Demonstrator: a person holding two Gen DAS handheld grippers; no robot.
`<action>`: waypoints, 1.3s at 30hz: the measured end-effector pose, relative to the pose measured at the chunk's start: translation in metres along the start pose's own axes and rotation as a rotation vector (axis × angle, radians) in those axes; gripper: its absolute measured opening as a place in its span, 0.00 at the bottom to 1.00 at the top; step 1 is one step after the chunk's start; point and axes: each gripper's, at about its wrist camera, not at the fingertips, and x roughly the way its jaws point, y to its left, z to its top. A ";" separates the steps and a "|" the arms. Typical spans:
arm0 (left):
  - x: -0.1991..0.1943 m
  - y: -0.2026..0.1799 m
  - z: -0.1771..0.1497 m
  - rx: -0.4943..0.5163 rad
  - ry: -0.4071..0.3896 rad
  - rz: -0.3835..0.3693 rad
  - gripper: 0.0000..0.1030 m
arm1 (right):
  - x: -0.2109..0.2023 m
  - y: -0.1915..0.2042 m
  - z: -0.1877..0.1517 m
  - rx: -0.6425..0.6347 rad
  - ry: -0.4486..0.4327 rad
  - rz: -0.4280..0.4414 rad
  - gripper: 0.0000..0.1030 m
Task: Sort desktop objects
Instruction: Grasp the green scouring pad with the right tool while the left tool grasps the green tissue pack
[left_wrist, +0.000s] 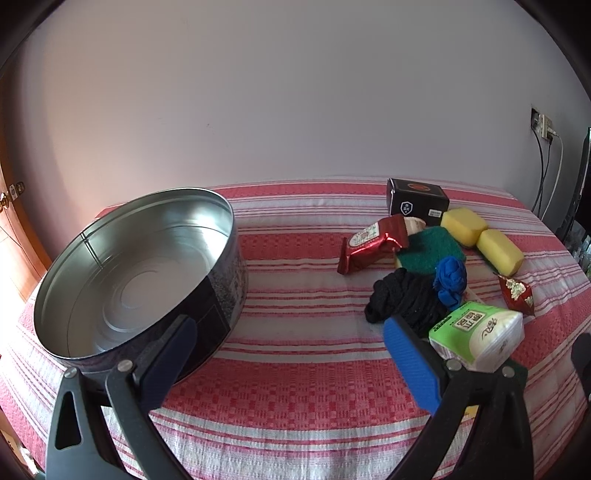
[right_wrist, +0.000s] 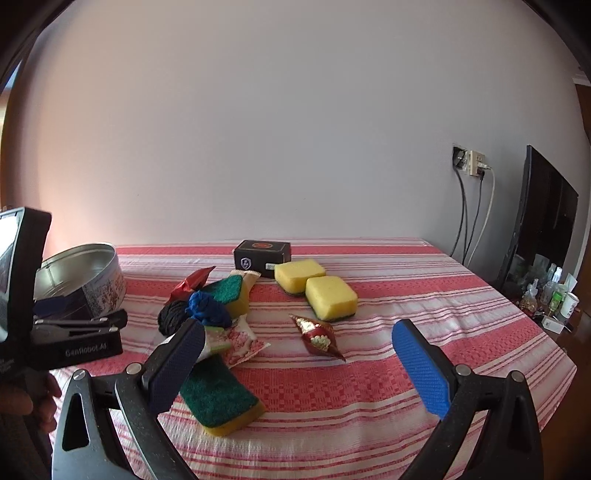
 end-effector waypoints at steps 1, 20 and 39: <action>-0.001 0.000 0.000 0.002 -0.003 -0.006 0.99 | 0.000 0.002 -0.003 -0.012 0.014 0.023 0.99; -0.022 -0.007 0.001 0.094 -0.048 -0.094 0.99 | 0.075 0.039 -0.033 -0.126 0.404 0.283 0.65; -0.022 -0.079 0.003 0.133 0.028 -0.360 0.99 | 0.008 -0.045 -0.016 -0.003 0.228 0.137 0.58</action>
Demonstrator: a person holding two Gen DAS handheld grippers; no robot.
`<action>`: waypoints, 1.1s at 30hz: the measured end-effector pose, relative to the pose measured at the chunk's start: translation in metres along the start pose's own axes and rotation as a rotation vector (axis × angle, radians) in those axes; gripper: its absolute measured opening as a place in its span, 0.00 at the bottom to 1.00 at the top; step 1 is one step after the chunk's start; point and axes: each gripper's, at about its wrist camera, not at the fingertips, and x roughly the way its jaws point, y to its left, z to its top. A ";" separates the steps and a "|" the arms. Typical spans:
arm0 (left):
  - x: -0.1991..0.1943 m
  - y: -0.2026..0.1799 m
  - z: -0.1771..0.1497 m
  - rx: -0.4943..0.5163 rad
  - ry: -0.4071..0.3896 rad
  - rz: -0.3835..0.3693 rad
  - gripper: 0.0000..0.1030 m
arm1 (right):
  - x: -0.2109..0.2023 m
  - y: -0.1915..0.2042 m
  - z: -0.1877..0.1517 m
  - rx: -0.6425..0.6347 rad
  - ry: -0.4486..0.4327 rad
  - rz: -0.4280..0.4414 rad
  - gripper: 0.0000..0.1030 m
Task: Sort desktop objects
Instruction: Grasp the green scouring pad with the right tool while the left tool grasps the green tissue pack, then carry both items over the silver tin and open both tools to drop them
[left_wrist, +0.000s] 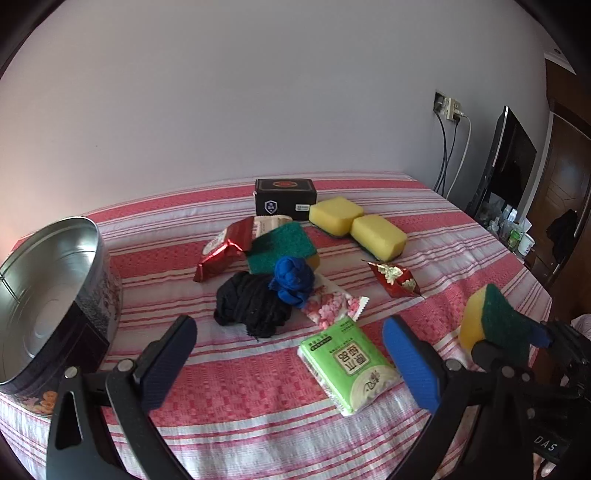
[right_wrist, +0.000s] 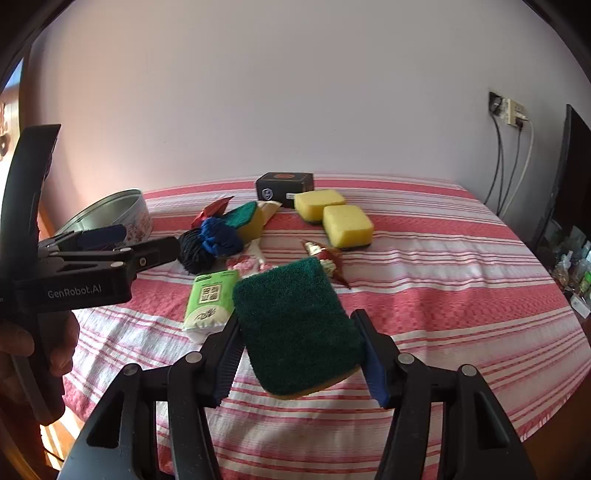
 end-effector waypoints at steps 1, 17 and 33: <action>0.005 -0.006 -0.001 0.002 0.014 0.000 0.99 | -0.002 -0.004 -0.001 0.010 -0.011 -0.019 0.58; 0.061 -0.030 -0.021 -0.029 0.187 0.053 0.72 | -0.003 -0.050 -0.017 0.146 -0.011 -0.035 0.58; 0.039 0.023 -0.026 -0.123 0.124 -0.022 0.54 | 0.005 -0.034 -0.011 0.173 0.005 0.000 0.58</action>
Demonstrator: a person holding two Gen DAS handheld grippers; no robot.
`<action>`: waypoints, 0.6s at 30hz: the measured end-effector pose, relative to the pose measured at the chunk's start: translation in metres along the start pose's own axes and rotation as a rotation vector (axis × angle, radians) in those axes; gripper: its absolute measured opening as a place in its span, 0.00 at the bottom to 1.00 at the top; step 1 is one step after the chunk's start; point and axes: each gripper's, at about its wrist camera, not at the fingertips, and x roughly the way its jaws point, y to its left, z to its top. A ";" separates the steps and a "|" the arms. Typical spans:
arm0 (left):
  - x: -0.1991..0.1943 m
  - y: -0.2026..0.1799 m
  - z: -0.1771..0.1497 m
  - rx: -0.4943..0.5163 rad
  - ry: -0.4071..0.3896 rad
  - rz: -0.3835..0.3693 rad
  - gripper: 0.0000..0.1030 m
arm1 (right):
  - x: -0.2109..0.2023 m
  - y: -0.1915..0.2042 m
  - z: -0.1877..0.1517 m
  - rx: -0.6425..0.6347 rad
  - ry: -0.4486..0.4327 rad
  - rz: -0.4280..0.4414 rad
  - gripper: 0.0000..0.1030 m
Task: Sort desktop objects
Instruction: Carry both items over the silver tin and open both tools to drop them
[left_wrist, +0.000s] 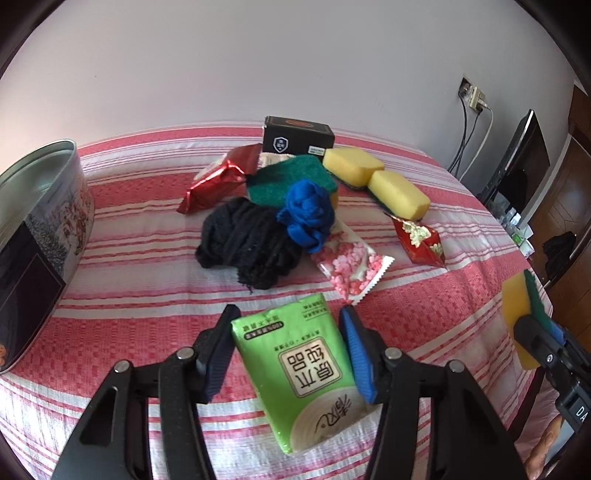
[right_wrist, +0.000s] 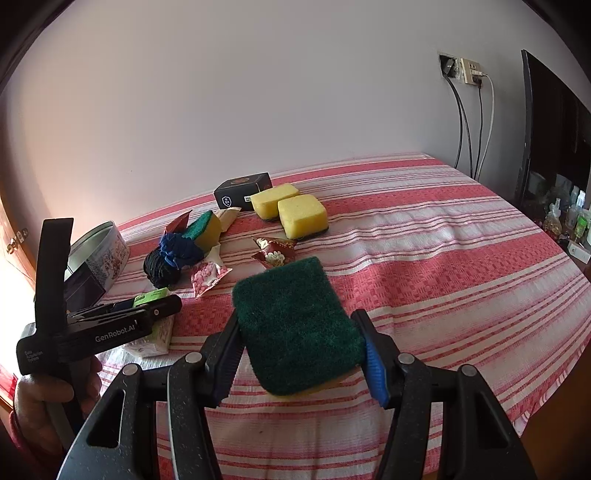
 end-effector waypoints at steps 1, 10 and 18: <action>-0.003 0.003 0.000 0.000 -0.013 0.011 0.54 | 0.001 0.003 0.001 -0.003 0.000 0.004 0.58; -0.030 0.024 0.012 -0.004 -0.110 0.064 0.54 | -0.003 0.043 0.021 -0.072 -0.055 0.057 0.58; -0.063 0.067 0.031 -0.053 -0.227 0.186 0.54 | 0.006 0.107 0.053 -0.164 -0.137 0.170 0.58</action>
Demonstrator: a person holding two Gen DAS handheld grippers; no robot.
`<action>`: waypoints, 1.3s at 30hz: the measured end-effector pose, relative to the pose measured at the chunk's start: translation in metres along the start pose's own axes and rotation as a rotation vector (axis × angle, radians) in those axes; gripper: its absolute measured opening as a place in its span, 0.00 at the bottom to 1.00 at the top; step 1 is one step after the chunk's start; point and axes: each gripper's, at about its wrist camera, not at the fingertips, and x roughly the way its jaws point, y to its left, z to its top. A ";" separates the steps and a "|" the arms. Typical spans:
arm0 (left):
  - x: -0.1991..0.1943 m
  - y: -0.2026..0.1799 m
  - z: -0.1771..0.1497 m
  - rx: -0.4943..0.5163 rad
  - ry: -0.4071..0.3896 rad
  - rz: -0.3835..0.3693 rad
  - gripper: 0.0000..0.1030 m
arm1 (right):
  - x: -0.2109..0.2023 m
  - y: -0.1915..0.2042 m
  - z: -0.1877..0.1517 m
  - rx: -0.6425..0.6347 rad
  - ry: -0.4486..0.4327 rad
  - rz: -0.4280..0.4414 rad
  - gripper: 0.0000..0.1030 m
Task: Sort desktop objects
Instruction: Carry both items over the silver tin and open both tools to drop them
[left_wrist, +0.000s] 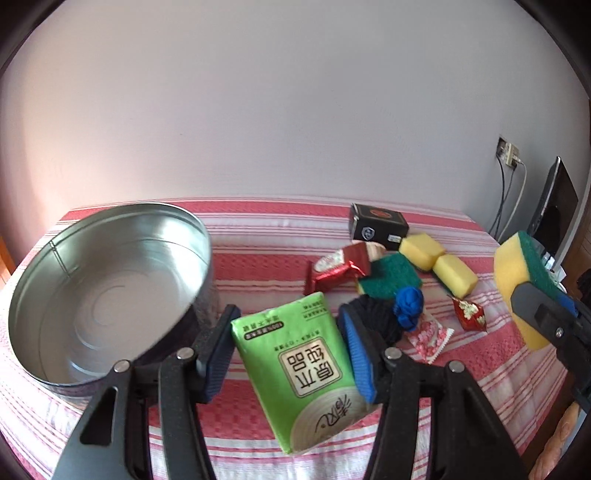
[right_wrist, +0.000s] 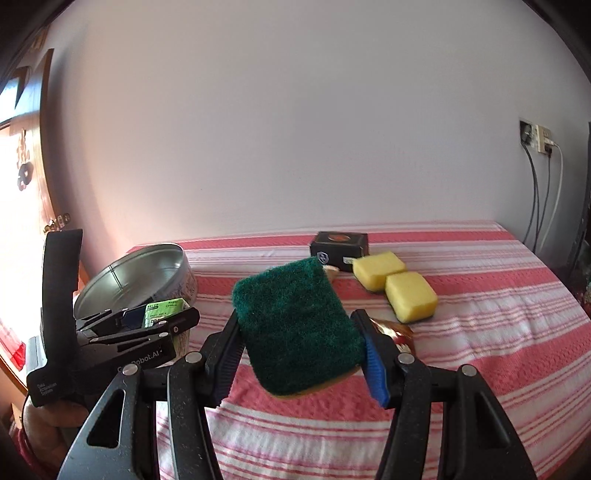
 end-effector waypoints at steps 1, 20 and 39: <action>-0.002 0.008 0.003 -0.009 -0.010 0.021 0.54 | 0.005 0.008 0.006 -0.008 -0.011 0.018 0.58; 0.001 0.153 0.022 -0.191 -0.060 0.394 0.54 | 0.120 0.140 0.055 -0.012 -0.044 0.231 0.58; 0.015 0.193 0.007 -0.259 0.002 0.545 0.54 | 0.167 0.205 0.021 -0.188 0.006 0.243 0.58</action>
